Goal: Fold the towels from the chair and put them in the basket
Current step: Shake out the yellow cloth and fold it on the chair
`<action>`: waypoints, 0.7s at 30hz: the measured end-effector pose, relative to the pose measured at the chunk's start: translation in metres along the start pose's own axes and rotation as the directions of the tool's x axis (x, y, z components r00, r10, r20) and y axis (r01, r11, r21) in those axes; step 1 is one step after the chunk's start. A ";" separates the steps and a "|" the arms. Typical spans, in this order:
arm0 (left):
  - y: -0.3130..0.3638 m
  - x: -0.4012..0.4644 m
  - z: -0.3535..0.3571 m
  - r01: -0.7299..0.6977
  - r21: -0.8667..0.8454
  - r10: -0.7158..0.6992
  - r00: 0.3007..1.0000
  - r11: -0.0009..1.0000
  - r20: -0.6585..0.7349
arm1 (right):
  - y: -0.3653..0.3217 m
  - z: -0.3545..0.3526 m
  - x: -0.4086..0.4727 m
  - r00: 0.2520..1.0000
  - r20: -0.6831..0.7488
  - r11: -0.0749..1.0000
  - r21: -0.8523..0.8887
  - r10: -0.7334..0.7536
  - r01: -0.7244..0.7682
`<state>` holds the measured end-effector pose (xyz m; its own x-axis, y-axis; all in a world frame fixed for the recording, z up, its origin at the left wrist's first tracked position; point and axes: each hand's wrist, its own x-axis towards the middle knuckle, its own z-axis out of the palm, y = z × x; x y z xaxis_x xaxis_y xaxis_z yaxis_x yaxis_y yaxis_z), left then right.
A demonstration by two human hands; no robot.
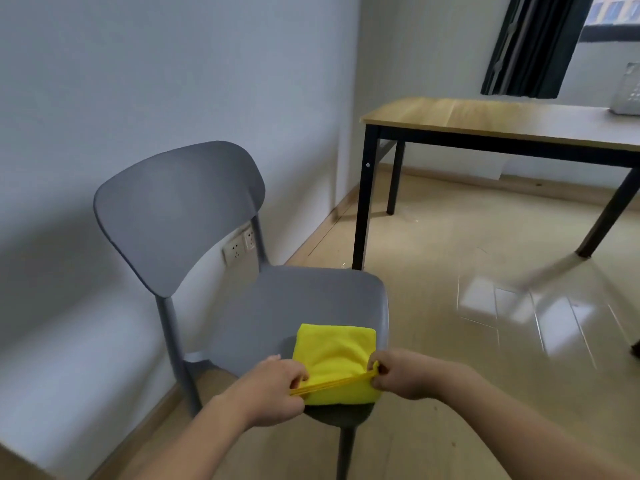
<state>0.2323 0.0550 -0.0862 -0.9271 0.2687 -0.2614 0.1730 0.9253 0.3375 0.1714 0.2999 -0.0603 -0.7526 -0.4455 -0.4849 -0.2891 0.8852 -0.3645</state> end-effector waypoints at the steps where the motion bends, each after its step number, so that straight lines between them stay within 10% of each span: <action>1: -0.001 0.004 -0.002 0.020 -0.023 -0.020 1.000 1.000 0.004 | 0.000 -0.003 0.002 1.000 0.016 1.000 0.003 0.002 -0.002; 12: -0.013 0.056 -0.011 0.208 -0.380 -0.271 0.955 0.901 -0.120 | 0.015 -0.013 0.034 0.993 -0.053 0.808 0.586 0.104 -0.053; 21: -0.006 0.093 0.009 0.462 -0.220 -0.500 0.849 0.859 -0.173 | 0.011 -0.005 0.080 0.932 -0.212 0.870 0.463 0.293 -0.168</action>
<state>0.1479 0.0767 -0.1211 -0.9307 -0.2808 -0.2345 -0.3524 0.8602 0.3686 0.1048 0.2744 -0.0991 -0.9120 -0.1274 -0.3900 0.1489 0.7829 -0.6040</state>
